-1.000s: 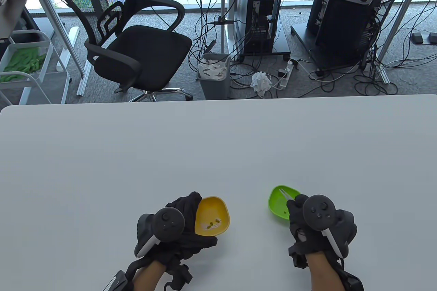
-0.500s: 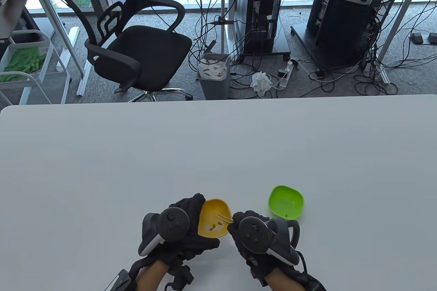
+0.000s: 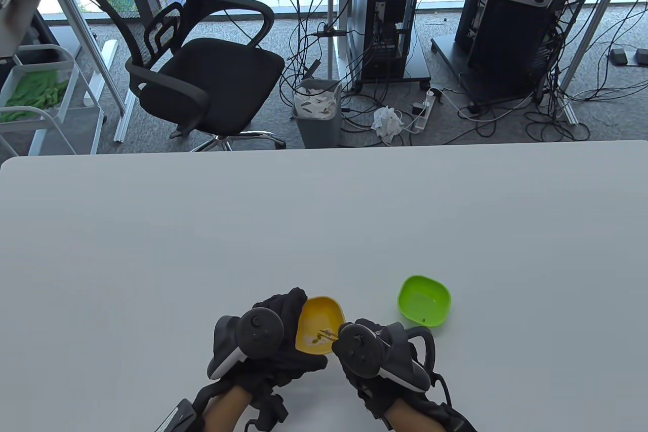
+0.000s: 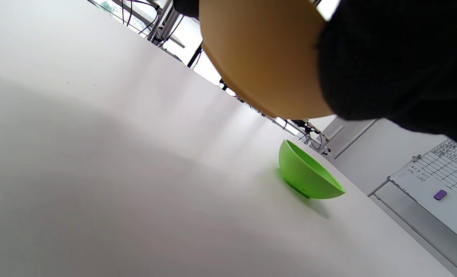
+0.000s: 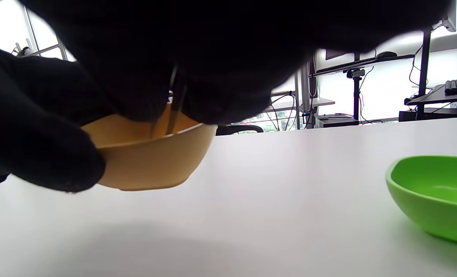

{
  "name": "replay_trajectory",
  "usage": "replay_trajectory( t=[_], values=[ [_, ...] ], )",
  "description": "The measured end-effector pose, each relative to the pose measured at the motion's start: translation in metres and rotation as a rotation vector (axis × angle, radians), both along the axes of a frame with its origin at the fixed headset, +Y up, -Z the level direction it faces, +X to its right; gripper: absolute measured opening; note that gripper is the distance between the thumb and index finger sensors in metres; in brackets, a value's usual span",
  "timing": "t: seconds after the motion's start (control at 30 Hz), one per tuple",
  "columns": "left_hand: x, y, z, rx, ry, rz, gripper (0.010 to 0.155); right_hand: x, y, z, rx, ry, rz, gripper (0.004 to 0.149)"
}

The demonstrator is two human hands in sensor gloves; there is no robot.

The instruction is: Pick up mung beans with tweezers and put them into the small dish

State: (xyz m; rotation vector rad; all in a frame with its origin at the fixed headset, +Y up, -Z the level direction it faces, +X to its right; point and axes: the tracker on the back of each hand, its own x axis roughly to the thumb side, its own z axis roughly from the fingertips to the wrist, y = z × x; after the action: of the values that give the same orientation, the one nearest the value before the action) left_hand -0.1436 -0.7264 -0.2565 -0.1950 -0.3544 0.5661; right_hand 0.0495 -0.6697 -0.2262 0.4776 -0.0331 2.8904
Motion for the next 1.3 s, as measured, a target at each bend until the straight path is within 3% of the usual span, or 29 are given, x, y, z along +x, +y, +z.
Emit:
replay_trajectory(
  t=[0.7,0.77,0.9,0.97,1.1,1.3],
  values=[
    [0.001,0.000,0.001,0.004,-0.005,-0.013,0.122,0.000,0.002,0.000,0.006,-0.012,-0.008,0.035],
    [0.000,0.000,0.001,0.002,-0.003,-0.009,0.122,0.011,0.008,0.000,0.021,-0.030,-0.088,0.035],
    [-0.002,0.000,0.000,-0.004,0.005,0.002,0.122,0.076,0.029,-0.005,0.104,-0.252,-0.234,0.035],
    [-0.003,0.000,0.000,-0.003,0.006,0.005,0.122,0.104,0.030,-0.008,0.114,-0.360,-0.252,0.035],
    [-0.003,0.000,0.001,0.004,0.003,0.002,0.122,0.156,0.011,-0.018,0.056,-0.558,-0.254,0.035],
    [-0.006,0.001,0.002,0.008,0.003,0.003,0.122,0.165,-0.010,-0.029,-0.025,-0.603,-0.245,0.035]
  ],
)
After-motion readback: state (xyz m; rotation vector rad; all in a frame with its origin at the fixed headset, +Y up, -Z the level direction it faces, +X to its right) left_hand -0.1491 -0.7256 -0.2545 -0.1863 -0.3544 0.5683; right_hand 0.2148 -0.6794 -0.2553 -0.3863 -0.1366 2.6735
